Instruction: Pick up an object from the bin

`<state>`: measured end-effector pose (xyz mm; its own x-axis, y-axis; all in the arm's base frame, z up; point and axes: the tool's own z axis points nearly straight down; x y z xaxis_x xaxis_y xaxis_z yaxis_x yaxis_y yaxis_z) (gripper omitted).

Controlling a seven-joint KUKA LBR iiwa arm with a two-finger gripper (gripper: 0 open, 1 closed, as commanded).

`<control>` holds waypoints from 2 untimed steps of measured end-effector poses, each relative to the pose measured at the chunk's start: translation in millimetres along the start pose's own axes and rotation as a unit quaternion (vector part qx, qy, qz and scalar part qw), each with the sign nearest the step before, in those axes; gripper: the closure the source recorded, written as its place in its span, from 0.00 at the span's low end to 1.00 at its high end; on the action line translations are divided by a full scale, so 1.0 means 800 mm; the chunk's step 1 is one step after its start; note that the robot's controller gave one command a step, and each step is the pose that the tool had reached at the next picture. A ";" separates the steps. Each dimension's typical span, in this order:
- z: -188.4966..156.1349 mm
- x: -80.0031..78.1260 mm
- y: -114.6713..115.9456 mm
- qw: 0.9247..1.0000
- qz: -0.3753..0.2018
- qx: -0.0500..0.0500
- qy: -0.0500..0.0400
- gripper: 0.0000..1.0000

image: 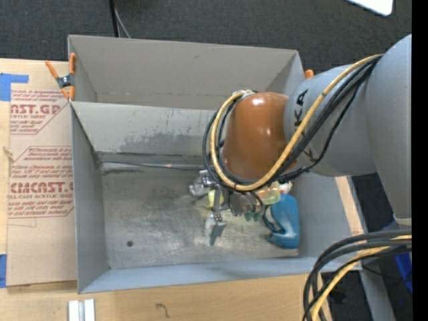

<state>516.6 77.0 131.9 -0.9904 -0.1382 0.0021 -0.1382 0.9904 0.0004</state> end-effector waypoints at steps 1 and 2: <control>0.037 -0.041 -0.073 1.000 -0.010 0.000 -0.004 0.00; 0.056 -0.046 -0.096 0.997 -0.075 0.001 -0.003 1.00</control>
Offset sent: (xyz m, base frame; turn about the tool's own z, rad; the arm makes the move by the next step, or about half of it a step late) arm 0.0454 -0.0704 -0.0470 -0.1522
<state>563.5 5.8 86.7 -0.9587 -0.2844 -0.0030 -0.2844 0.9587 -0.0021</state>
